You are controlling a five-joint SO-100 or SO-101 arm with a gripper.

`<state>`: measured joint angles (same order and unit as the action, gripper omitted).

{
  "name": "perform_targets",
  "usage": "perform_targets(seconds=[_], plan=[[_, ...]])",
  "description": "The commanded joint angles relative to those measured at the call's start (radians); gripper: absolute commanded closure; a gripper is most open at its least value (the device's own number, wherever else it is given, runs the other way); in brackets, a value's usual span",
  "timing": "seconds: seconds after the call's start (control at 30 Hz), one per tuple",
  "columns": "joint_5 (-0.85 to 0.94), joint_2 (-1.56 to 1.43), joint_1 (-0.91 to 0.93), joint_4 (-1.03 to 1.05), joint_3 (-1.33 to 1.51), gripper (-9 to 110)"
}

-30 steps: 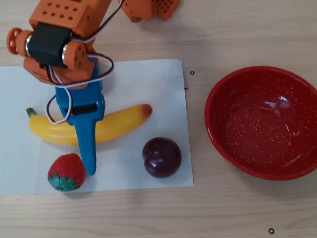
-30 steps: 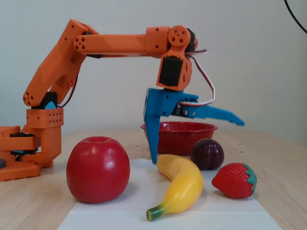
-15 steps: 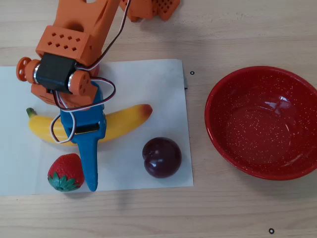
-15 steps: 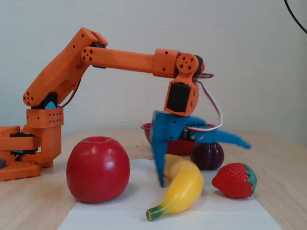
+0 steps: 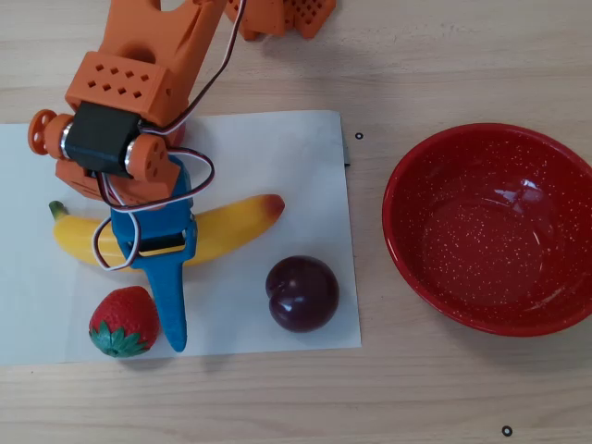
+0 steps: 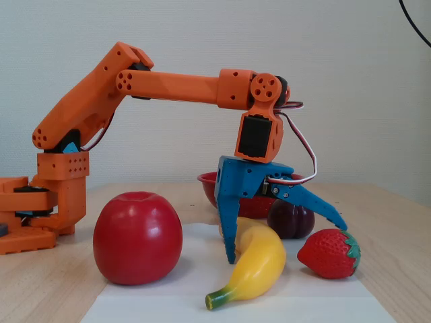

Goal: Grasp the banana and put it in the red bowl

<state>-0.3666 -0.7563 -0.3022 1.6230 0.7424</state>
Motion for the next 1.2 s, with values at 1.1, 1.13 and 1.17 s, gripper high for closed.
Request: perform_targets(seconds=[1.1,1.13,1.17], plan=[[-0.028,-0.339,-0.049,0.282,-0.101,101],[-0.023,-0.36,-0.046,0.291,-0.095,101],[-0.017,-0.383,-0.041,0.301,-0.086,101]])
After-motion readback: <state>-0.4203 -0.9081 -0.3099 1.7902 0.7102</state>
